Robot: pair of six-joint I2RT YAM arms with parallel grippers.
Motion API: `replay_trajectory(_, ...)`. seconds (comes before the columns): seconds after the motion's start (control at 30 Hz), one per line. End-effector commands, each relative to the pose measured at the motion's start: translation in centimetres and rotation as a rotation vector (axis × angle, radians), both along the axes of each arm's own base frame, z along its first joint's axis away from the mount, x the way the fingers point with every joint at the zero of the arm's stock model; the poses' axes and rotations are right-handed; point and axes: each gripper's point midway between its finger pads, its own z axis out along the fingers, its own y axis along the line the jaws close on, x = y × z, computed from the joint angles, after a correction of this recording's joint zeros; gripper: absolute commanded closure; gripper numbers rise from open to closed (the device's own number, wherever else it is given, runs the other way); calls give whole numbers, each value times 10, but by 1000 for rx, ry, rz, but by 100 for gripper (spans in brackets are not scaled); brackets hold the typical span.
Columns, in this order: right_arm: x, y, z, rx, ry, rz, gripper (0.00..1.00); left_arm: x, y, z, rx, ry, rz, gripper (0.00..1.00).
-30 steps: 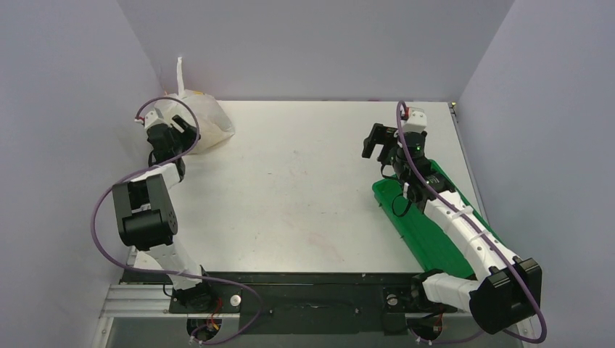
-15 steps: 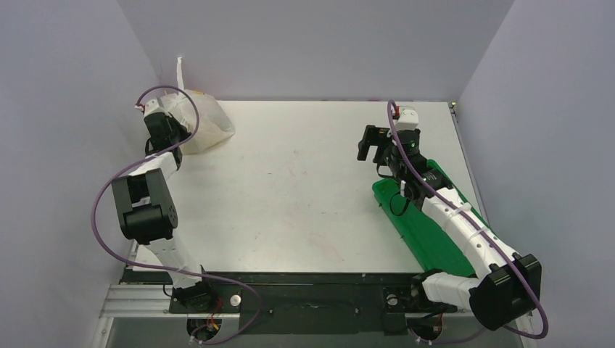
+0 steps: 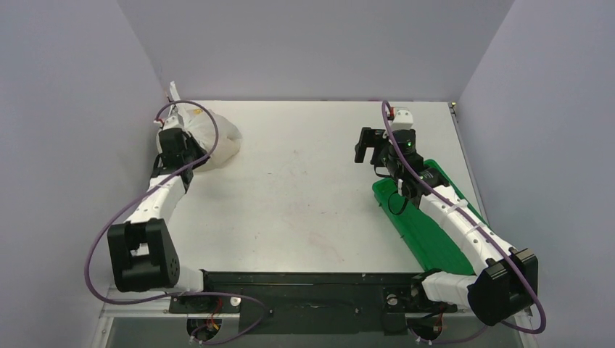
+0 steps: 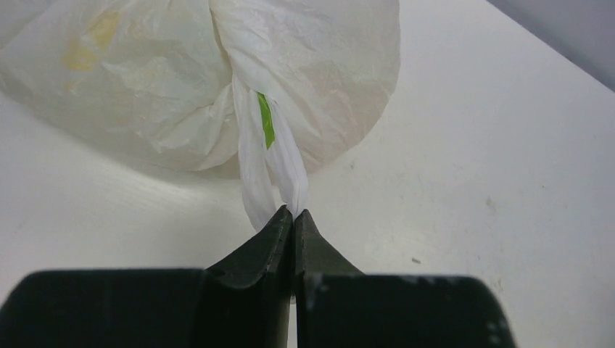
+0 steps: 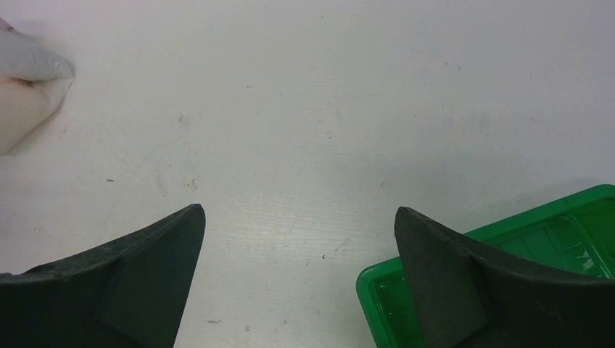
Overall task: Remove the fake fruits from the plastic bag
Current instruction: Move the plastic bag to the center of the board, then untie the plastic bag at the center of the board.
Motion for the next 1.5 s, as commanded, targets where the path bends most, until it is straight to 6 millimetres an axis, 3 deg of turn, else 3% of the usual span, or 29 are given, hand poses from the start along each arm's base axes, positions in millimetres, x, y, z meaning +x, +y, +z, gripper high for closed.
replay_trajectory(0.0, 3, 4, 27, 11, -69, 12, 0, -60, -35, -20, -107, 149, -37, 100)
replay_trajectory(0.03, 3, 5, 28, 12, -74, 15, 0, -69, -41, -12, -122, 135, -49, 100)
replay_trajectory(0.07, 2, 7, 27, 16, -74, 23, 0, -85, -48, -24, -158, 182, -53, 100)
replay_trajectory(0.1, 2, 9, 26, 21, -72, 33, 0, -93, -53, -14, -170, 159, -62, 100)
replay_trajectory(0.13, 2, 11, 26, 25, -73, 38, 0, -109, -60, -23, -208, 201, -62, 100)
replay_trajectory(0.17, 2, 14, 26, 32, -73, 49, 0, -117, -64, -11, -219, 170, -71, 100)
replay_trajectory(0.2, 2, 15, 25, 34, -71, 56, 0, -131, -67, -17, -246, 208, -60, 100)
replay_trajectory(0.23, 2, 18, 24, 40, -70, 68, 0, -139, -69, -5, -255, 173, -56, 100)
replay_trajectory(0.33, 0, 24, 25, 47, -72, 89, 0, -168, -76, 3, -308, 172, -39, 100)
replay_trajectory(0.37, 0, 24, 25, 47, -71, 93, 0, -175, -78, 14, -321, 131, -42, 100)
replay_trajectory(0.53, -3, 33, 24, 51, -73, 121, 0, -205, -93, 20, -379, 117, -98, 100)
replay_trajectory(0.7, -4, 42, 20, 49, -67, 145, 0, -224, -93, 33, -335, 123, -127, 99)
replay_trajectory(0.87, -7, 66, 5, 39, -28, 215, 0, -229, -87, 50, -261, 103, -132, 74)
replay_trajectory(0.93, -10, 80, -5, 20, -3, 250, 0, -232, -75, 51, -195, 122, -93, 63)
replay_trajectory(1.1, -24, 120, -10, -62, 24, 333, 0, -221, -47, 58, -69, 90, -6, 55)
replay_trajectory(1.13, -29, 130, -11, -72, 29, 358, 0, -217, -45, 60, -58, 86, 0, 39)
replay_trajectory(1.2, -38, 149, -12, -70, 41, 401, 0, -203, -42, 61, -46, 87, 1, 18)
replay_trajectory(1.27, -46, 167, -12, -45, 53, 441, 0, -188, -38, 59, -26, 97, -2, 7)
replay_trajectory(1.43, -64, 219, -14, 101, 120, 528, 0, -155, -14, 51, 57, 113, 18, 3)
replay_trajectory(1.47, -67, 231, -6, 138, 105, 550, 0, -149, -12, 52, 71, 107, -1, 3)
